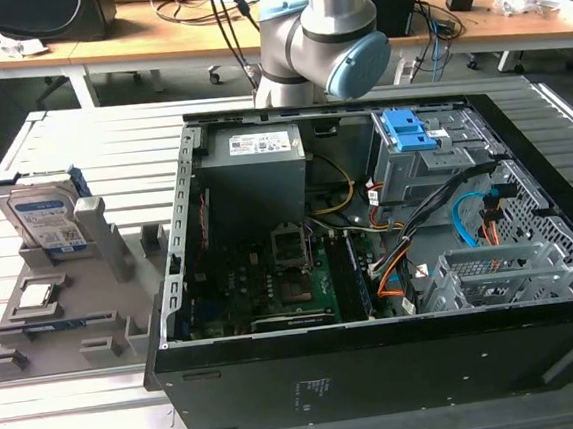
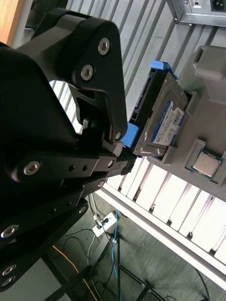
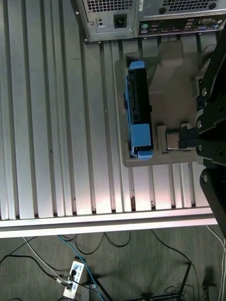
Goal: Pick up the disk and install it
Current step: 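Reach for the disk, then pick up the disk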
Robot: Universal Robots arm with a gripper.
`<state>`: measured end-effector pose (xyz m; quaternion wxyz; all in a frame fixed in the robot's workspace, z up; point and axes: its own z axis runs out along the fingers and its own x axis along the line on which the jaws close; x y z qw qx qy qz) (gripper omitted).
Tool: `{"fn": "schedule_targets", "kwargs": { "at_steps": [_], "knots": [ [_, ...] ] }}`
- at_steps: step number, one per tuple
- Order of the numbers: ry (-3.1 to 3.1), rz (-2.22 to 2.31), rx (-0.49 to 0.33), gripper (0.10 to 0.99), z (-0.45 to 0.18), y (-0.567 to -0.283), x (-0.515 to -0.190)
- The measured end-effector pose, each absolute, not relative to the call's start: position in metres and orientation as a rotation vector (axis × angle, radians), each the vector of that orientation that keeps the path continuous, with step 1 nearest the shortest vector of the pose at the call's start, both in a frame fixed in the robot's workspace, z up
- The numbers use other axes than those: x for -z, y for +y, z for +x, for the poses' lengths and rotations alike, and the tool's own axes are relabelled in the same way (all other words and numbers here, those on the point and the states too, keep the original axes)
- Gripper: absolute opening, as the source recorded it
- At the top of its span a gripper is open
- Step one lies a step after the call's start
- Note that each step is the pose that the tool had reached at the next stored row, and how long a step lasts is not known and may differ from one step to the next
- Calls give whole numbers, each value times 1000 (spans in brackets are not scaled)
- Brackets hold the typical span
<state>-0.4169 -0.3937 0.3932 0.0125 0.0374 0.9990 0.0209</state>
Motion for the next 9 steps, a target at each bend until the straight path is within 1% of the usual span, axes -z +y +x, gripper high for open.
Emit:
{"fn": "schedule_targets", "kwargs": {
  "at_steps": [9],
  "knots": [
    [3114, 117, -65, 106, -417, -394, -393]
  ]
}}
